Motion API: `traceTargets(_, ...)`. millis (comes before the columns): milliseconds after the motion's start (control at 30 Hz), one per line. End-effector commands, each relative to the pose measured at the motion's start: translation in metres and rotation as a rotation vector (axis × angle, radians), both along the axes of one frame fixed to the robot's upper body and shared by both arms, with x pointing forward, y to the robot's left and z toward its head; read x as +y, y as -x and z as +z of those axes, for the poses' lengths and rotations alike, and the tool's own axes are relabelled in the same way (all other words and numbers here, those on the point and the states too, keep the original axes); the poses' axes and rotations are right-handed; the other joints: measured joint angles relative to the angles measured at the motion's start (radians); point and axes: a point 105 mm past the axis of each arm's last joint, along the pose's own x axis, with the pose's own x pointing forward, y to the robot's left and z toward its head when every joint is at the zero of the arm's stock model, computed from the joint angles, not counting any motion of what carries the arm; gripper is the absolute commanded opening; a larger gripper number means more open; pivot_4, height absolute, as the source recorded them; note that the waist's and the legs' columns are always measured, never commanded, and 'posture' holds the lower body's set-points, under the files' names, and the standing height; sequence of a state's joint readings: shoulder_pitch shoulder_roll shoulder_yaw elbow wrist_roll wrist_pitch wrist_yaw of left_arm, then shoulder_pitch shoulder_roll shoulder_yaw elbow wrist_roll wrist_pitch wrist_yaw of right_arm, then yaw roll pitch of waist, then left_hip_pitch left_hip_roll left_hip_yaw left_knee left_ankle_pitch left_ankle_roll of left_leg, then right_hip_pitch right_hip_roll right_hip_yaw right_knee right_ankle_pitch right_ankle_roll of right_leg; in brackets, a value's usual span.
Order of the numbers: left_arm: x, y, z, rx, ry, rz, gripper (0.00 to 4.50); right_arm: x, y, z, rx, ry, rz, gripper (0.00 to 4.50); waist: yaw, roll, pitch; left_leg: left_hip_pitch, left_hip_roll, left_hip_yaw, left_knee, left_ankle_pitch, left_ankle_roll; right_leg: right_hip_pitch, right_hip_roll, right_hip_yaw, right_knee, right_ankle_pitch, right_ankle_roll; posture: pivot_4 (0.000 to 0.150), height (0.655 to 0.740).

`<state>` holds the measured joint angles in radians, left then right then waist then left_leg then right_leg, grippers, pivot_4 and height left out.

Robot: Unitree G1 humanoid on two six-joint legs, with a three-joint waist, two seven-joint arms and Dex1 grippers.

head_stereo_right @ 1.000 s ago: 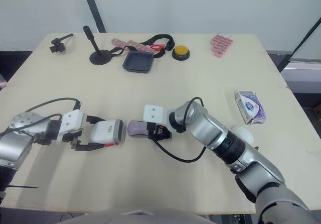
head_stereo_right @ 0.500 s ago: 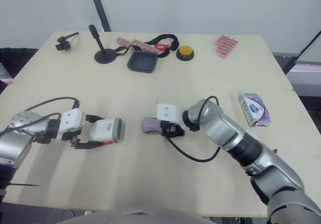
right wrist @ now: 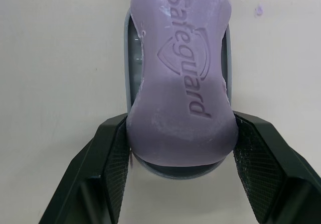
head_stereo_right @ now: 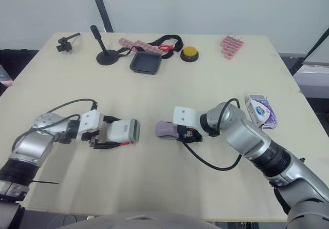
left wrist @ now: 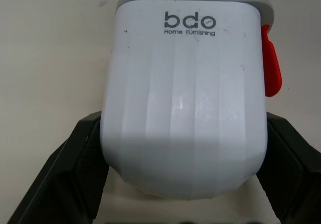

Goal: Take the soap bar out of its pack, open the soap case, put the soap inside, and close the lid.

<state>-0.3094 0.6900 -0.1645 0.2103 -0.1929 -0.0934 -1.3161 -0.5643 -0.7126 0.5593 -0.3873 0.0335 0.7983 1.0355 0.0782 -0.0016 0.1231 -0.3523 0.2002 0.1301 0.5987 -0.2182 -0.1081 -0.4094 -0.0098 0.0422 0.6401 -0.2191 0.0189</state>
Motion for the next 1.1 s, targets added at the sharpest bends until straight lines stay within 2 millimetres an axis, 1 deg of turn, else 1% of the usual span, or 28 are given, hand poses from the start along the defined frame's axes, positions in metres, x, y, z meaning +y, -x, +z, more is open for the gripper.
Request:
traceTargets(33, -0.008, -0.007, 0.004, -0.048, 0.008, -0.017, 3.50, 0.003, -0.001, 0.022, -0.063, -0.029, 0.032, 2.70, 0.000, 0.000, 0.000, 0.000, 0.000, 0.000, 0.000, 0.000, 0.000, 0.000, 0.000, 0.000, 0.000, 0.000, 0.000, 0.150, 0.7400)
traceTargets(233, -0.022, -0.010, 0.007, -0.053, 0.040, -0.045, 3.50, 0.004, 0.001, 0.024, -0.067, -0.010, 0.058, 2.70, 0.001, 0.000, 0.000, -0.001, 0.000, 0.000, 0.000, 0.000, 0.000, 0.000, 0.000, 0.000, 0.000, 0.000, 0.000, 0.150, 0.7400)
traceTargets(400, -0.027, -0.012, 0.007, -0.057, 0.042, -0.055, 3.50, 0.010, 0.000, 0.025, -0.071, -0.010, 0.073, 2.70, 0.001, 0.000, 0.000, -0.001, 0.000, 0.000, 0.000, 0.000, 0.000, 0.000, 0.000, 0.000, 0.000, 0.000, 0.000, 0.150, 0.7400)
traceTargets(600, -0.039, -0.014, 0.007, -0.065, 0.053, -0.071, 3.50, 0.019, 0.000, 0.023, -0.073, -0.008, 0.103, 2.70, 0.002, 0.000, 0.000, -0.001, 0.000, 0.000, 0.001, 0.000, 0.001, 0.000, 0.000, 0.000, 0.000, 0.000, 0.000, 0.150, 0.7400)
traceTargets(1100, -0.067, -0.014, 0.005, -0.066, 0.080, -0.116, 3.50, 0.026, -0.004, 0.025, -0.103, 0.024, 0.126, 2.70, 0.002, 0.000, 0.000, -0.001, 0.000, 0.000, 0.001, 0.000, 0.001, 0.000, 0.000, 0.000, 0.001, 0.000, 0.000, 0.150, 0.7400)
